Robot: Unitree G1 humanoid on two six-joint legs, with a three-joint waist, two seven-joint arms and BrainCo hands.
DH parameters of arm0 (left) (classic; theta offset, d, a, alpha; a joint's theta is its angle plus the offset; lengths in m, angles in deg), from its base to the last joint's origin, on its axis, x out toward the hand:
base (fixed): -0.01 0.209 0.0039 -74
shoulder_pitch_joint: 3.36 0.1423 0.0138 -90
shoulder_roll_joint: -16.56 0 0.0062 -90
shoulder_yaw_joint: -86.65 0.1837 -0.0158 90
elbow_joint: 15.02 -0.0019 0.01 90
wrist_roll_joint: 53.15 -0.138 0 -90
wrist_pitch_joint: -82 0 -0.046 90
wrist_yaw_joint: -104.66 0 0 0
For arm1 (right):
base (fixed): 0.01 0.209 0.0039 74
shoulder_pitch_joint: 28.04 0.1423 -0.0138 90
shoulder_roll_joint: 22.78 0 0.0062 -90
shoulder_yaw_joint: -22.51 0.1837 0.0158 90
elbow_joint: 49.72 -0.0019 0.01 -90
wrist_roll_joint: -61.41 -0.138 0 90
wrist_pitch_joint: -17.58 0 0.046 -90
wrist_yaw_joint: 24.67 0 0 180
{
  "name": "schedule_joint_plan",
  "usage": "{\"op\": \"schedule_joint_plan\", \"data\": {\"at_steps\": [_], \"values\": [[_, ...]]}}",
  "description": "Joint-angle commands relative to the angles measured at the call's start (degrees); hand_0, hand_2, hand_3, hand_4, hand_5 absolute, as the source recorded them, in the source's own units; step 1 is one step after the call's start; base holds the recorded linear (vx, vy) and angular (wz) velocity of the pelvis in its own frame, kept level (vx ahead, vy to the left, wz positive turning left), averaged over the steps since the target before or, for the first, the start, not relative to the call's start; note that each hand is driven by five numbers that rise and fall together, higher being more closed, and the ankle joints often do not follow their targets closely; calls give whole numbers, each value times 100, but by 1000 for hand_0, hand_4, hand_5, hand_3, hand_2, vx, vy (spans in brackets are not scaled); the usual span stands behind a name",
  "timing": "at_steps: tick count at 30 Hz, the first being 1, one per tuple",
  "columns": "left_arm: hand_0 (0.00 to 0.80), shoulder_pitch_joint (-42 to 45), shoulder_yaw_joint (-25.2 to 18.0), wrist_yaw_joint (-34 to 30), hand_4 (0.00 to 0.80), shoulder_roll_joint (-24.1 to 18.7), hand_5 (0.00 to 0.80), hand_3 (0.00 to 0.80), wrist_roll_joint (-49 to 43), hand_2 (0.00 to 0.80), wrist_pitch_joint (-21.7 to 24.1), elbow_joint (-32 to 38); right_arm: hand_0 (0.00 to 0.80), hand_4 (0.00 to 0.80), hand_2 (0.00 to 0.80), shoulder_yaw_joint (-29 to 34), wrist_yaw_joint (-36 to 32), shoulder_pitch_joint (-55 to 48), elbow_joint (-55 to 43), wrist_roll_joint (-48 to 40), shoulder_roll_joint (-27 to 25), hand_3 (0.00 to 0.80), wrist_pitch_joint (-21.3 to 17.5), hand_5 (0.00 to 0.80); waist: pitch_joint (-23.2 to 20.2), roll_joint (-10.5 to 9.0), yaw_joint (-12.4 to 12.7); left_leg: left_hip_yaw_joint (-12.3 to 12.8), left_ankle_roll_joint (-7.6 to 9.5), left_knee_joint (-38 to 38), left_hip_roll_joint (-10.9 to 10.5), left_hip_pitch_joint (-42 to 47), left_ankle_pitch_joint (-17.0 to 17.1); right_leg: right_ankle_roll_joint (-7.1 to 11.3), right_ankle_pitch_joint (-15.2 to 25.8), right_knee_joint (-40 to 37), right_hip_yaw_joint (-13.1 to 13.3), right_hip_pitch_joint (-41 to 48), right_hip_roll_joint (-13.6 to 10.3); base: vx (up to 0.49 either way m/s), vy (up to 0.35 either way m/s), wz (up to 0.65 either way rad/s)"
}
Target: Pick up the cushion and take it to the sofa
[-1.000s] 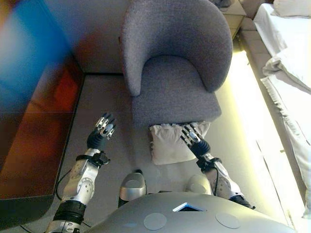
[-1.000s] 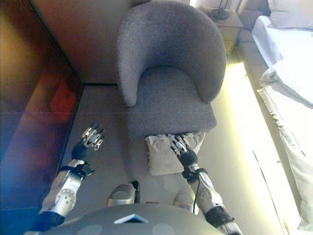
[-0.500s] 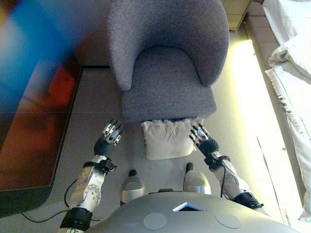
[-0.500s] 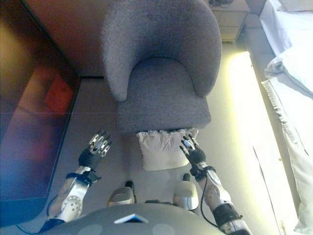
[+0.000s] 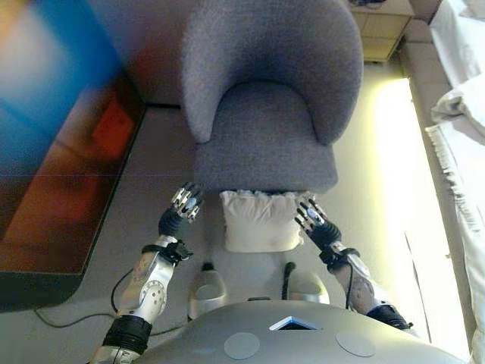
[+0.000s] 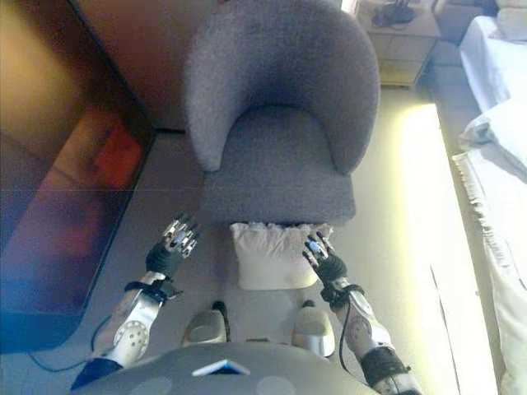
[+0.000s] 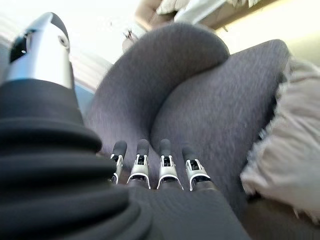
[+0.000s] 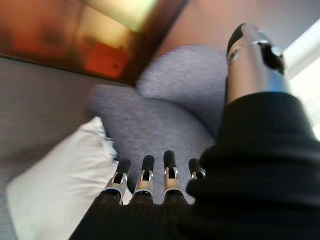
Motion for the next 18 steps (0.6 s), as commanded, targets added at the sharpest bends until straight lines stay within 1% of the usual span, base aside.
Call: {"op": "schedule_joint_plan", "data": {"at_steps": [1,3,4,6,10,12,14,16,18], "values": [[0,98,-432,-130,0,-210,0,0,44,0,354,293,0,0,0,-6,-64,210,-402,-72,285,0,-346,0,61,-251,165,-226,-12,10,1,-478,698,29,-73,-147,162,886,-186,172,103,-19],[0,3,-453,-76,0,-267,0,0,74,0,318,355,0,0,0,-42,-113,102,-522,-75,314,0,-276,0,10,-244,114,-92,33,45,-18,-433,605,64,-90,-110,158,908,-269,186,84,2],[0,-56,-437,44,0,-326,0,0,68,0,305,384,0,0,0,-71,-95,52,-546,-9,332,0,-272,0,-39,-249,94,-37,84,47,-54,-409,562,87,-78,-120,147,929,-307,202,68,-3],[0,-119,-456,0,0,-368,0,0,125,0,279,351,0,0,0,-91,-36,67,-534,10,353,0,-272,0,-99,-259,86,-3,133,97,-93,-390,502,128,-65,-116,147,948,-368,202,72,-7],[0,-166,-392,-47,0,-421,0,0,-36,0,188,261,0,0,0,31,87,123,-425,33,388,0,-201,0,-161,-284,43,85,159,399,-78,-450,324,162,-120,-46,203,1007,-411,152,69,-3],[0,-180,-318,-57,0,-460,0,0,-178,0,157,159,0,0,0,152,134,51,-392,29,389,0,-233,0,-203,-304,16,257,205,476,-68,-477,265,178,-129,-80,120,1137,-454,97,66,2],[0,-171,-286,-117,0,-482,0,0,-212,0,154,115,0,0,0,200,154,-28,-445,-5,391,0,-253,0,-250,-342,34,290,264,497,-169,-481,194,200,11,-101,47,1153,-564,28,63,1],[0,-155,-236,-77,0,-476,0,0,-171,0,213,170,0,0,0,186,100,3,-420,6,379,0,-287,0,-266,-370,82,220,362,462,-326,-466,117,221,170,-13,55,1061,-694,-29,80,-3],[0,-160,-174,-55,0,-458,0,0,-261,0,297,157,0,0,0,165,110,144,-316,-11,440,0,-294,0,-248,-414,139,136,544,482,-560,-430,-29,236,564,470,103,829,-848,-44,111,-8]]}}
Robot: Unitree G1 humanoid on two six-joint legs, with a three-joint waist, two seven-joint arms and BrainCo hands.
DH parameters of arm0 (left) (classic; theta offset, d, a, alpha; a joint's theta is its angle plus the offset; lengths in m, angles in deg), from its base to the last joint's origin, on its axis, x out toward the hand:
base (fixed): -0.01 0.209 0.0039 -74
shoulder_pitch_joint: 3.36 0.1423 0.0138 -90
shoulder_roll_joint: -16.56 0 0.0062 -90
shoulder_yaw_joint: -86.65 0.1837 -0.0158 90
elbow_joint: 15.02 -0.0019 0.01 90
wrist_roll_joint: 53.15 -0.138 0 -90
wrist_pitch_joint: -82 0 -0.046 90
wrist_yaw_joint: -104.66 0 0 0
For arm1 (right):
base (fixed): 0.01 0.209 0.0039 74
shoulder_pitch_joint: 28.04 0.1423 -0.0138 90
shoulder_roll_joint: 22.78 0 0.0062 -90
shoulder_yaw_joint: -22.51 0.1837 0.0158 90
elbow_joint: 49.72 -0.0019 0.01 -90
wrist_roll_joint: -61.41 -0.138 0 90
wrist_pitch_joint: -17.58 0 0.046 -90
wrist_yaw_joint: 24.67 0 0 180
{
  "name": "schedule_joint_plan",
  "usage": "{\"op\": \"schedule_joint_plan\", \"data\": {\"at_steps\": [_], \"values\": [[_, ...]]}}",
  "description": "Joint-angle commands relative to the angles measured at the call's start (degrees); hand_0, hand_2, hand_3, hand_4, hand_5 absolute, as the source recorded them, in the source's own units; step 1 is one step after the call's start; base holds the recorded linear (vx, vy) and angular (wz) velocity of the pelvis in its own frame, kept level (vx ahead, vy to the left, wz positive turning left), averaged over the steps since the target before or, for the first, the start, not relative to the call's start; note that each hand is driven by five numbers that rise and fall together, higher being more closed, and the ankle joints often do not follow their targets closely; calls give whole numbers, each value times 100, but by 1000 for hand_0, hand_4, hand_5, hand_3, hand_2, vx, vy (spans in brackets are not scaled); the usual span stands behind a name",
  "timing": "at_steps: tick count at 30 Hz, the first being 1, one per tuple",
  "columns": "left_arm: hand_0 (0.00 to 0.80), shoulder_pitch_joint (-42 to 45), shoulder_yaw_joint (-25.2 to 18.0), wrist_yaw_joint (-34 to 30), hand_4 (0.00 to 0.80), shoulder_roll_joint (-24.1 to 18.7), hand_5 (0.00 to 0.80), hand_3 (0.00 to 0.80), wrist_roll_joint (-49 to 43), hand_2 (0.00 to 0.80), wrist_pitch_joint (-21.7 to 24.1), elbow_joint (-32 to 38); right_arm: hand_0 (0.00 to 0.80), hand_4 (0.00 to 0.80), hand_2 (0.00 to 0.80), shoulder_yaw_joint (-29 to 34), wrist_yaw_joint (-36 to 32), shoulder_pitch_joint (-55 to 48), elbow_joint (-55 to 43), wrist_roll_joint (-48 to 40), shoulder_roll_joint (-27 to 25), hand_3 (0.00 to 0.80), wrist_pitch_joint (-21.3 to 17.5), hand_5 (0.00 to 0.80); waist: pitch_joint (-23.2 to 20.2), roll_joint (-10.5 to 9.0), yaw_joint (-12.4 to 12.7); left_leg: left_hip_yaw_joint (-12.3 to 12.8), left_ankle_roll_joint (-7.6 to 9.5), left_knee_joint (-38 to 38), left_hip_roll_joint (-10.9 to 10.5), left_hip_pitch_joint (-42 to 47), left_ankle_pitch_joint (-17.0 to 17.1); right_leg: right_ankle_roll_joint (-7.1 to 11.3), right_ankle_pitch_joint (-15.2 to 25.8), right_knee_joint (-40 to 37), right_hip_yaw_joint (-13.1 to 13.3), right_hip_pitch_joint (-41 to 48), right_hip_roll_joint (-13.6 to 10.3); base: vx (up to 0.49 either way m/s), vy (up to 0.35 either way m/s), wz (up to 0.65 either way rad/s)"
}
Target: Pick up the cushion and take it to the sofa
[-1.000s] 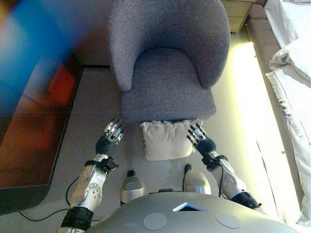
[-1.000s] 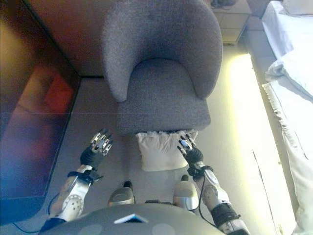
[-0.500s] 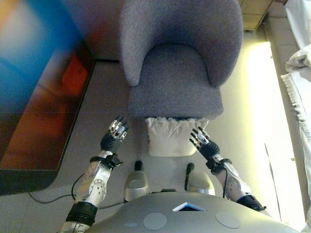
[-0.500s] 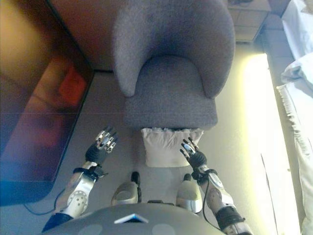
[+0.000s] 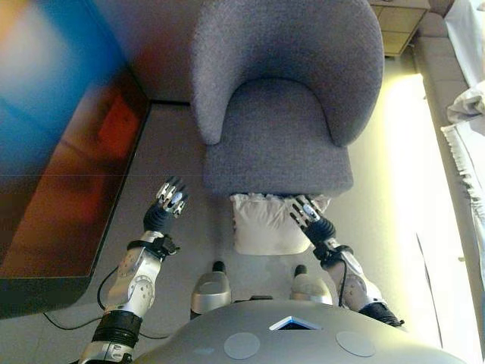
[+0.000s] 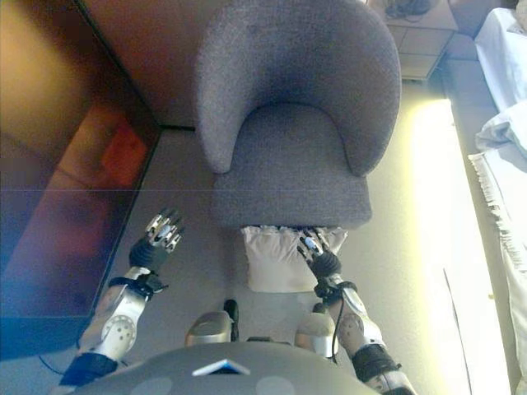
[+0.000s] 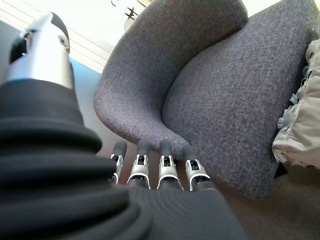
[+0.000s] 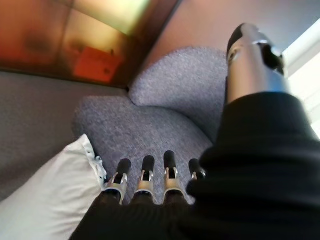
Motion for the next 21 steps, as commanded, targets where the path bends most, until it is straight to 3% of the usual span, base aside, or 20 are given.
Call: {"op": "schedule_joint_plan", "data": {"at_steps": [1,3,5,7,10,12,14,16,18,21], "values": [[0,-2,50,-62,0,-189,0,0,-279,0,328,250,0,0,0,1,-85,92,-282,-13,141,0,-264,0,-73,-230,55,-106,504,413,-204,-726,215,30,709,1310,-7,188,-534,-18,131,-15],[0,3,93,40,0,-222,0,0,-317,0,347,217,0,0,0,-64,-72,49,-313,-21,170,0,-228,0,-8,-167,-18,-84,607,336,-235,-461,134,-7,1001,2093,113,-306,-442,22,111,-29],[0,-5,35,12,0,-259,0,0,-255,0,328,224,0,0,0,-118,-132,12,-308,-10,170,0,-203,0,39,-163,-47,-39,595,226,-226,-258,119,-55,1054,2186,19,-538,-464,94,-28,-34],[0,6,-21,54,0,-298,0,0,-260,0,361,283,0,0,0,-125,-238,27,-275,4,175,0,-204,0,92,-201,-61,11,483,145,-154,-125,123,-64,1062,1669,-89,-541,-556,132,-204,-26],[0,-111,11,144,0,-367,0,0,-310,0,524,287,0,0,0,-182,-197,284,-316,-97,166,0,-224,0,237,-364,-145,-5,250,358,40,-142,-118,150,1270,214,3,-621,-788,87,-365,-14],[0,-152,-45,159,0,-397,0,0,-263,0,542,310,0,0,0,-162,-192,493,-298,-91,156,0,-109,0,295,-353,-146,-13,101,401,278,-116,-127,274,1425,14,74,-566,-856,101,-347,8],[0,-95,-122,103,0,-398,0,0,-212,0,510,338,0,0,0,-142,-235,575,-303,-19,144,0,32,0,284,-334,-116,-17,-41,360,528,-24,-46,349,1324,14,68,-450,-880,185,-243,44],[0,1,-183,137,0,-370,0,0,-278,0,463,337,0,0,0,-122,-238,584,-268,91,126,0,224,0,203,-345,-76,74,-196,275,885,93,100,428,1093,-54,-181,-256,-783,216,-244,30],[0,85,-213,204,0,-289,0,0,-350,0,446,355,0,0,0,-176,-191,576,-374,169,37,0,355,0,146,-340,-91,84,-253,246,1098,158,242,402,914,19,-204,-204,-597,147,-185,18],[0,112,-106,261,0,-213,0,0,-459,0,395,355,0,0,0,-226,-93,458,-481,224,-89,0,358,0,132,-286,-106,4,-302,567,1309,-72,684,90,548,171,-328,-119,-238,100,-137,12]]}}
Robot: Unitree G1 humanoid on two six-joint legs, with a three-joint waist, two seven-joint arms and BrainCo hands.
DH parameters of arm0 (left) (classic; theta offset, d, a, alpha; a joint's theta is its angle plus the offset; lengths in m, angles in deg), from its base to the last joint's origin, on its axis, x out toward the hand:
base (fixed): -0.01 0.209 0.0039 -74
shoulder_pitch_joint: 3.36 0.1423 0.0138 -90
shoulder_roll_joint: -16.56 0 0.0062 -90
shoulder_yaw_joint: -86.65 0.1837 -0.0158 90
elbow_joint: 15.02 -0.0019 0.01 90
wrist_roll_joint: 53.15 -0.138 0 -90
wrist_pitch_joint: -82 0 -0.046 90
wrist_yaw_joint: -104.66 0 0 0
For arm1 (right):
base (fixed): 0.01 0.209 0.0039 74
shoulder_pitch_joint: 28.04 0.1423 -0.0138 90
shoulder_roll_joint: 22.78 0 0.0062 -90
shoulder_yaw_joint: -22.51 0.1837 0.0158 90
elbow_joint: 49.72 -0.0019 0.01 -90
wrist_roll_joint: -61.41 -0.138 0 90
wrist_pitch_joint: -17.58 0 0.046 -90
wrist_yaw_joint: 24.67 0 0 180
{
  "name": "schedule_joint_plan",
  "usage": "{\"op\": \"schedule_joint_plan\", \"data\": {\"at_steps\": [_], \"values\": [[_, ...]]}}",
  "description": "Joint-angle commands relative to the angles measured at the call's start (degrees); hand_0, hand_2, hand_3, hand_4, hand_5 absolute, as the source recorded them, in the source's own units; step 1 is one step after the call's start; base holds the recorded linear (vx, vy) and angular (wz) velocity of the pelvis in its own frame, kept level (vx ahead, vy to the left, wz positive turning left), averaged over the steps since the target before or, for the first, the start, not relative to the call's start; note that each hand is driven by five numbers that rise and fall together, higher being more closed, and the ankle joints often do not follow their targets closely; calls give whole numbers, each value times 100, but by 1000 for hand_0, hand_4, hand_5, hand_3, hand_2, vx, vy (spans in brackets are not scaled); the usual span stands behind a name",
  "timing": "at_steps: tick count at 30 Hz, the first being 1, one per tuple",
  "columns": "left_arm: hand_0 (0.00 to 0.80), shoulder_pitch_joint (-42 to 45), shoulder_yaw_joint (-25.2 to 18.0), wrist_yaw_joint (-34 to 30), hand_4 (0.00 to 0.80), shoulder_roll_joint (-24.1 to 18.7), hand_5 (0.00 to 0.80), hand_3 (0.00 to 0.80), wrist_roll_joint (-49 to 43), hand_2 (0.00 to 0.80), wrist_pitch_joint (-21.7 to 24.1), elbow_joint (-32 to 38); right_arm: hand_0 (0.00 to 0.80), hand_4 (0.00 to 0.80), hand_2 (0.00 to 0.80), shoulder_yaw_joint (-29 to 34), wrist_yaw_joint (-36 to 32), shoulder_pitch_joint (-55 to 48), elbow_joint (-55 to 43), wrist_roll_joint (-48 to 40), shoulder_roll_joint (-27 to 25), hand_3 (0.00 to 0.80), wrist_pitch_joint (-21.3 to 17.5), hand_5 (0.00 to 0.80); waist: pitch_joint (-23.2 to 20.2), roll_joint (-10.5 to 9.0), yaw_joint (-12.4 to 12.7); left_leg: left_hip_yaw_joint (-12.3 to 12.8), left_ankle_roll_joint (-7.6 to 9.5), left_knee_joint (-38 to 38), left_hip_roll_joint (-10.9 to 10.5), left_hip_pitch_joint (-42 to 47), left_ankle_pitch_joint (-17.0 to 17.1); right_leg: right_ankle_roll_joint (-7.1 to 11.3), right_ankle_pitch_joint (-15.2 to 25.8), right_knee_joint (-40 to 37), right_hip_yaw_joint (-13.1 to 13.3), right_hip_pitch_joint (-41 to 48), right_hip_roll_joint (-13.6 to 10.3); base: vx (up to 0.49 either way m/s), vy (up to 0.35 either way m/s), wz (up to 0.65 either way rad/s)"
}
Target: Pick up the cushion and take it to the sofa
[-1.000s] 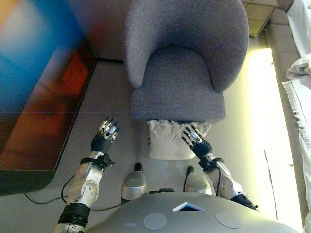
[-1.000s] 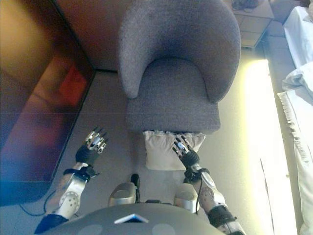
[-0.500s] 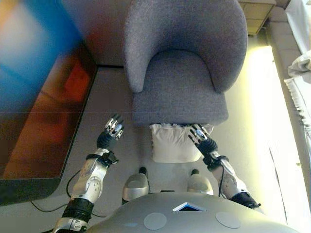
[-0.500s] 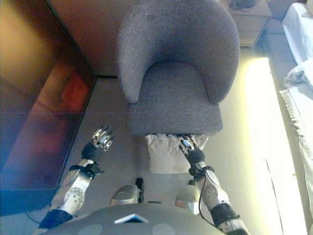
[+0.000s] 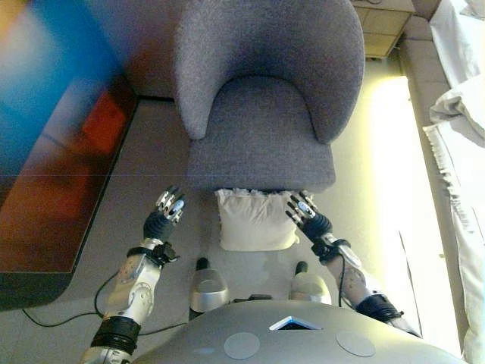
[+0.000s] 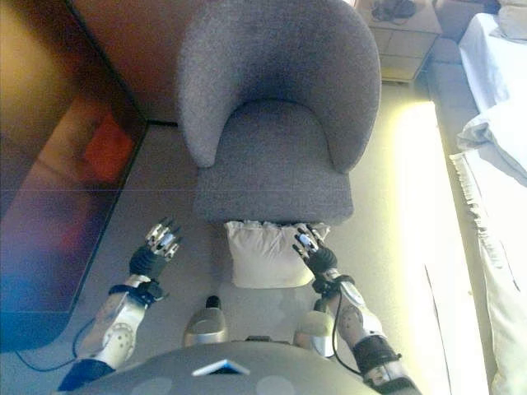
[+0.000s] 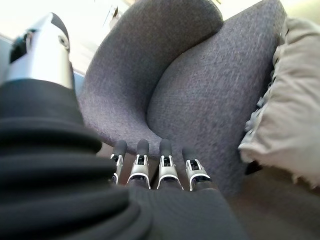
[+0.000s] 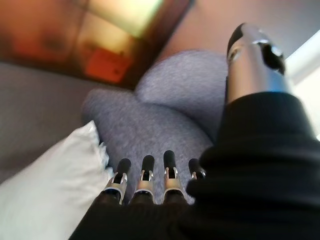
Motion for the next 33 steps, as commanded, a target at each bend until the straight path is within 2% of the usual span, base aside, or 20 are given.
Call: {"op": "schedule_joint_plan", "data": {"at_steps": [1,2,4,5,7,12,19,22,25,28,30,31,33], "values": [[0,-297,-131,-6,0,-270,0,0,-196,0,157,239,0,0,0,19,0,118,-409,30,211,0,-122,0,-29,-320,-67,-47,-353,914,196,-286,476,-88,299,263,-61,-197,-318,50,-99,24],[0,-346,-110,11,0,-240,0,0,-227,0,136,143,0,0,0,30,-11,85,-376,42,192,0,-169,0,-32,-309,-83,-27,-348,961,134,-353,460,-114,269,268,-134,-177,-305,40,-26,38],[0,-544,-13,69,0,-209,0,0,-391,0,140,-165,0,0,0,10,91,60,-272,226,173,0,-376,0,-33,-232,-123,117,-273,651,-179,-394,332,-113,231,312,-214,-223,-343,24,88,50],[0,-592,37,83,0,-174,0,0,-422,0,191,-302,0,0,0,-14,119,101,-221,309,145,0,-450,0,-19,-185,-113,-20,-265,473,-285,-409,360,-76,229,344,-174,-285,-386,18,106,54],[0,-622,66,141,0,-145,0,0,-545,0,242,-363,0,0,0,-10,182,149,-210,461,132,0,-540,0,-13,-153,-118,-46,-242,298,-364,-378,331,-26,240,352,-149,-332,-454,2,105,31],[0,-643,210,351,0,-224,0,0,-1038,0,422,-383,0,0,0,44,603,217,-325,865,156,0,-926,0,-35,-116,-163,200,-214,-136,-471,-119,311,163,485,169,-286,-253,-765,27,71,-1],[0,-743,410,892,0,-431,0,0,-1690,0,589,-289,0,0,0,-61,774,193,-440,1305,86,0,-1179,0,-149,-155,-154,334,-142,-506,-511,90,358,253,672,-239,-404,-79,-769,8,-15,-9],[0,-822,484,488,0,-433,0,0,-1240,0,514,-155,0,0,0,-66,538,215,-621,1064,11,0,-1197,0,-157,-175,-136,368,-156,-629,-479,130,415,271,698,-378,-474,-37,-701,-33,-55,-10],[0,-918,498,-449,0,-269,0,0,-91,0,90,92,0,0,0,63,-307,238,-891,-403,119,0,-871,0,-119,-199,-142,375,-165,-584,-428,122,430,244,654,-388,-435,-32,-596,-20,-67,-4],[0,-860,464,-2185,0,206,0,0,1906,0,-800,187,0,0,0,254,-1908,103,-981,-2493,540,0,-99,0,-141,-197,-151,448,-164,-566,-354,148,422,204,585,-415,-423,29,-539,34,-43,-2],[0,-821,534,-2949,0,416,0,0,2717,0,-1270,167,0,0,0,294,-2541,61,-894,-2926,691,0,150,0,-176,-182,-153,463,-181,-562,-316,175,401,206,556,-428,-434,74,-533,59,-25,-4],[0,-808,585,-3176,0,530,0,0,2918,0,-1372,115,0,0,0,276,-2575,77,-819,-2790,723,0,87,0,-204,-178,-160,466,-198,-553,-295,195,387,209,543,-419,-432,90,-532,73,-22,-2],[0,-840,704,-3025,0,559,0,0,2788,0,-1181,-20,0,0,0,215,-2090,215,-634,-2495,689,0,-82,0,-228,-178,-176,457,-211,-536,-278,234,369,198,525,-410,-393,118,-521,67,-15,-1]]}}
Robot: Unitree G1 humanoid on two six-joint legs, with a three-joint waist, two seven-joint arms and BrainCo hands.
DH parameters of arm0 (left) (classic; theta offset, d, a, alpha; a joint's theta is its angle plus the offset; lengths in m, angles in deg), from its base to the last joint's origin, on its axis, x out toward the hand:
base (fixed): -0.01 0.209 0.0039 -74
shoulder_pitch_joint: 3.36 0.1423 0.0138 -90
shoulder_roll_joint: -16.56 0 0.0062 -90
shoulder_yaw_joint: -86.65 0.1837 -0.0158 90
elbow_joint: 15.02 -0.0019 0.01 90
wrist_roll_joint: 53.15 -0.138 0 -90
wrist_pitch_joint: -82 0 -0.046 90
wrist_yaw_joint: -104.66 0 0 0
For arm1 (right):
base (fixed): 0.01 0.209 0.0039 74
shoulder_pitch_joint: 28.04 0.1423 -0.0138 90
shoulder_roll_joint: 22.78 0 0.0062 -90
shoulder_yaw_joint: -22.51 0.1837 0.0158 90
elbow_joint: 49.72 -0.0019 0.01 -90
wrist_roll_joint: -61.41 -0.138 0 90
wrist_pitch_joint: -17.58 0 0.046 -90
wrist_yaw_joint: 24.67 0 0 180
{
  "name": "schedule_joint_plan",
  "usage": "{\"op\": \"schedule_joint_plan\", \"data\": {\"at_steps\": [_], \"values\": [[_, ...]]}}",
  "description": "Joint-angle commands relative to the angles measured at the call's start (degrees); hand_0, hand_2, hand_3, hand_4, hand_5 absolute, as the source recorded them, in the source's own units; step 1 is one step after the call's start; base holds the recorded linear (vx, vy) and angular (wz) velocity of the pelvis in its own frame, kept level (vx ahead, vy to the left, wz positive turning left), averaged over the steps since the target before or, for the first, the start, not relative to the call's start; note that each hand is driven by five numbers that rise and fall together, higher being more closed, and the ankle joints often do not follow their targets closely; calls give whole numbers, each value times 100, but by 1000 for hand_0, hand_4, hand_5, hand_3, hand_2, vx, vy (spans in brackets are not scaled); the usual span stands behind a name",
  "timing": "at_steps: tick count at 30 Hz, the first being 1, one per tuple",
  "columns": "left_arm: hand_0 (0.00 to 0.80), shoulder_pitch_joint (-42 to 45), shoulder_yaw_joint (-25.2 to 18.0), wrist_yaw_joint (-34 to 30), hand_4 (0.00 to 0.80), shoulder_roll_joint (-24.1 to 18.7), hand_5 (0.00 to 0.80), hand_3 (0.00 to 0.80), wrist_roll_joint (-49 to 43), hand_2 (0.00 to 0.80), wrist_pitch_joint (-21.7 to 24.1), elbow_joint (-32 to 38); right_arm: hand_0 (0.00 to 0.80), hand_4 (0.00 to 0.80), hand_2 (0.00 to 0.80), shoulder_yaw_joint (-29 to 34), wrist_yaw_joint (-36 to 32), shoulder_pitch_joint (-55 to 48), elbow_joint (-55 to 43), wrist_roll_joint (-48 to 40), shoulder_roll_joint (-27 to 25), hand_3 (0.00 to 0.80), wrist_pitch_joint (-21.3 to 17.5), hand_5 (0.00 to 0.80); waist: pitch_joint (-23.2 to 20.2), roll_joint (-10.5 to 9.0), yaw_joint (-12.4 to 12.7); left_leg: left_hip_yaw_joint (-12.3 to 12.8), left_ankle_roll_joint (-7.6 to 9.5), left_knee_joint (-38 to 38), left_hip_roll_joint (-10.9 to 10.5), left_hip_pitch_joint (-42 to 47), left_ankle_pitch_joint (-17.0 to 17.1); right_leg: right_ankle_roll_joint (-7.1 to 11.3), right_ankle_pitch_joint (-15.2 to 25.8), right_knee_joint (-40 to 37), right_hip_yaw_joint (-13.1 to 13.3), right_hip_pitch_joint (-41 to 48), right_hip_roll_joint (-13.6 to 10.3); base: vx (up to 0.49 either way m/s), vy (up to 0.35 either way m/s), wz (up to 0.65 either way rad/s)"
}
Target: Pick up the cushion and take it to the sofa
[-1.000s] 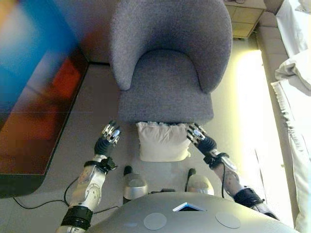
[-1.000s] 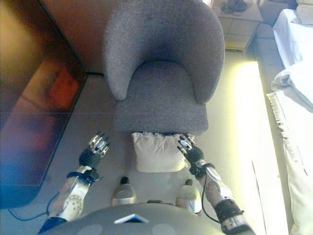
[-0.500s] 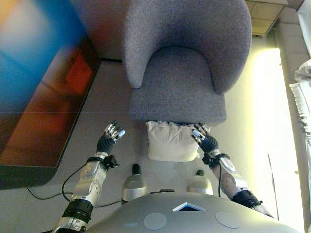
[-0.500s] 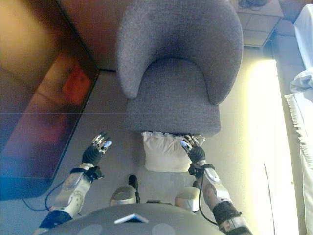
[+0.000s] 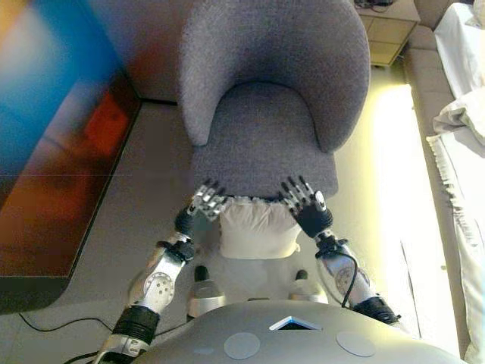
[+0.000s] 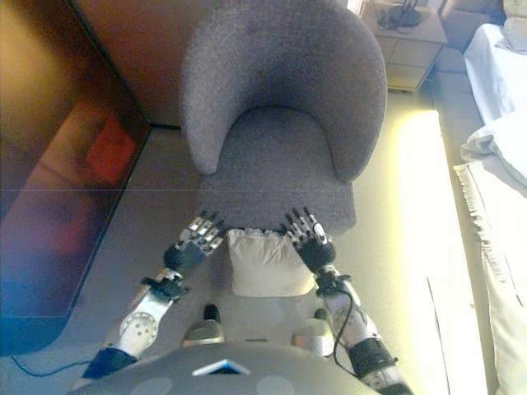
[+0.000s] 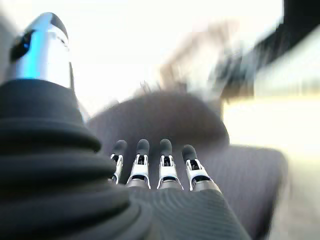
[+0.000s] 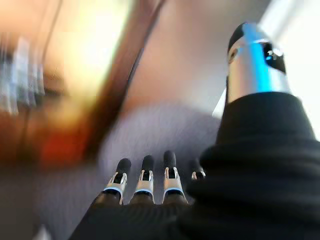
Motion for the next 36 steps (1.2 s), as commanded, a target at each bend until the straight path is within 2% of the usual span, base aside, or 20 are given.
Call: {"op": "schedule_joint_plan", "data": {"at_steps": [1,5,11,20,23,25,27,28,30,33,36], "values": [[0,-296,72,-272,0,-10,0,0,376,0,141,120,0,0,0,117,118,395,-227,-86,-26,0,-108,0,56,33,-41,-146,301,423,168,-171,-168,-108,305,268,-115,-292,-165,46,-7,-2],[0,-77,-241,-420,0,-2,0,0,402,0,-1,61,0,0,0,203,-55,48,-377,35,-67,0,16,0,-28,19,-57,-135,330,426,158,-158,-192,-133,256,256,-59,-280,-120,28,-11,-8],[0,21,-296,-409,0,-24,0,0,379,0,65,84,0,0,0,184,54,12,-370,234,-66,0,-36,0,-67,36,-31,-151,331,362,119,-110,-184,-142,270,189,-77,-222,-103,7,-1,-2],[0,79,-279,-58,0,-95,0,0,253,0,142,226,0,0,0,71,288,-36,-408,368,-161,0,-199,0,-53,25,-5,-168,318,363,109,-149,-182,-121,302,153,-81,-253,-120,0,0,0],[0,96,-356,573,0,-133,0,0,-184,0,477,113,0,0,0,120,872,-58,-327,1052,-228,0,-612,0,-52,6,-4,-231,321,462,107,-162,-232,-115,249,236,-10,-245,-135,66,33,0],[0,113,-385,1401,0,-247,0,0,-1309,0,1137,48,0,0,0,131,1289,-31,-260,1536,-350,0,-808,0,1,-18,-13,-257,336,653,98,-226,-293,-119,218,356,68,-295,-166,57,45,0],[0,45,-382,2207,0,-419,0,0,-2241,0,1429,-28,0,0,0,148,1552,11,-202,1887,-433,0,-1023,0,134,-28,5,-362,338,964,58,-493,-334,-127,211,526,149,-458,-206,-84,70,-2],[0,-53,-368,2575,0,-519,0,0,-2619,0,1449,-151,0,0,0,160,1723,91,-86,2162,-486,0,-1192,0,215,-31,20,-396,328,1083,43,-622,-348,-120,235,579,167,-534,-250,-137,86,-2],[0,-317,-343,2894,0,-645,0,0,-2962,0,1482,-373,0,0,0,147,2184,333,147,2716,-570,0,-1469,0,354,-46,46,-435,338,1243,-14,-776,-399,-95,313,598,235,-613,-329,-100,71,2],[0,-654,-259,3446,0,-824,0,0,-3256,0,1444,-383,0,0,0,169,2687,724,397,3102,-740,0,-1586,0,603,-88,121,-502,383,1618,-123,-1180,-561,-92,396,702,346,-834,-498,-169,67,2],[0,-1069,-171,3727,0,-884,0,0,-3443,0,1490,-556,0,0,0,137,2749,1160,825,3155,-794,0,-1648,0,942,-126,247,-582,445,2112,-104,-1655,-690,-152,376,1179,292,-1147,-632,-197,-15,-1]]}}
